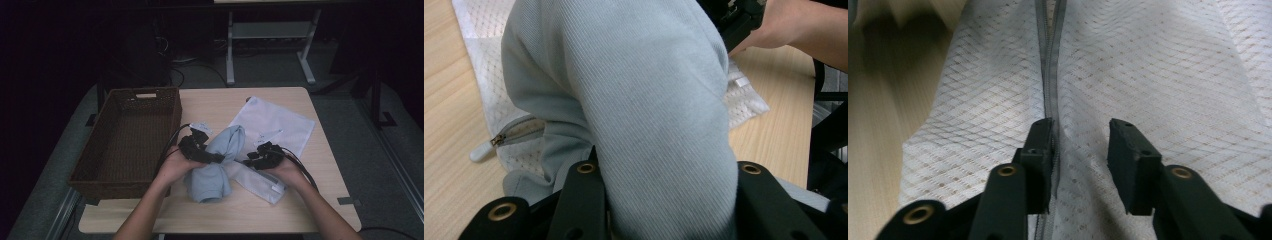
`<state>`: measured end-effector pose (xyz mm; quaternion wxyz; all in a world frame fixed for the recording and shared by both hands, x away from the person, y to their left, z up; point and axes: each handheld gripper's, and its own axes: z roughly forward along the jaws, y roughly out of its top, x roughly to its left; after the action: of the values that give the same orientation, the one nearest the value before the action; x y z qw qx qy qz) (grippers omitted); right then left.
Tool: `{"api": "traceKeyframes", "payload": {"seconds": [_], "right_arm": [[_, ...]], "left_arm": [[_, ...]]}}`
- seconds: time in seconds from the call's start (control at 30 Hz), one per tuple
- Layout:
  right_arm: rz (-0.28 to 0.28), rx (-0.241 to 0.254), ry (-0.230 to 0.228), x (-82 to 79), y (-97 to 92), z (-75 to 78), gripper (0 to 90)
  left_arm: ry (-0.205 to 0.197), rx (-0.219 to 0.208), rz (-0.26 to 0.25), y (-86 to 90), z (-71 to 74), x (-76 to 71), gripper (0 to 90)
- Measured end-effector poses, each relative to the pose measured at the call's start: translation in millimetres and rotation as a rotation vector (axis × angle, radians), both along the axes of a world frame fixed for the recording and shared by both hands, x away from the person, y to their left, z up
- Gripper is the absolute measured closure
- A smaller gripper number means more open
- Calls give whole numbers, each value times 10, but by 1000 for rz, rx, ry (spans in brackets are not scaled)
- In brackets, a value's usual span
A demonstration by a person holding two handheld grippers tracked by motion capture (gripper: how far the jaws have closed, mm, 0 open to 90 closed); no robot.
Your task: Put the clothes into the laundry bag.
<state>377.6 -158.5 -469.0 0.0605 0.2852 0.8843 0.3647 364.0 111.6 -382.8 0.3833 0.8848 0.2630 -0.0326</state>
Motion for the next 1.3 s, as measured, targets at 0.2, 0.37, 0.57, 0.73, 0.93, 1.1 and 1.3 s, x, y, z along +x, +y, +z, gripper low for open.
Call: {"api": "traceKeyframes", "payload": {"seconds": [0.2,0.37,0.57,0.73,0.93,1.1,1.3], "right_arm": [[-7,11,8,10,-23,13,699],[-35,18,-7,20,-68,37,694],[-35,-21,-21,22,-86,20,644],[-12,-37,-46,-14,-42,0,674],[-14,-54,-76,-37,-22,8,849],[-7,-12,-76,-46,-34,75,865],[-33,41,-93,-48,-95,201,859]], "left_arm": [[0,-2,0,3,2,1,640],[0,1,-1,-1,-1,-2,640],[1,-3,0,0,0,0,640],[1,1,0,-1,-1,-3,640],[0,0,0,1,1,-4,640],[0,2,-1,-1,0,-4,640],[0,1,0,2,4,-2,640]]}}
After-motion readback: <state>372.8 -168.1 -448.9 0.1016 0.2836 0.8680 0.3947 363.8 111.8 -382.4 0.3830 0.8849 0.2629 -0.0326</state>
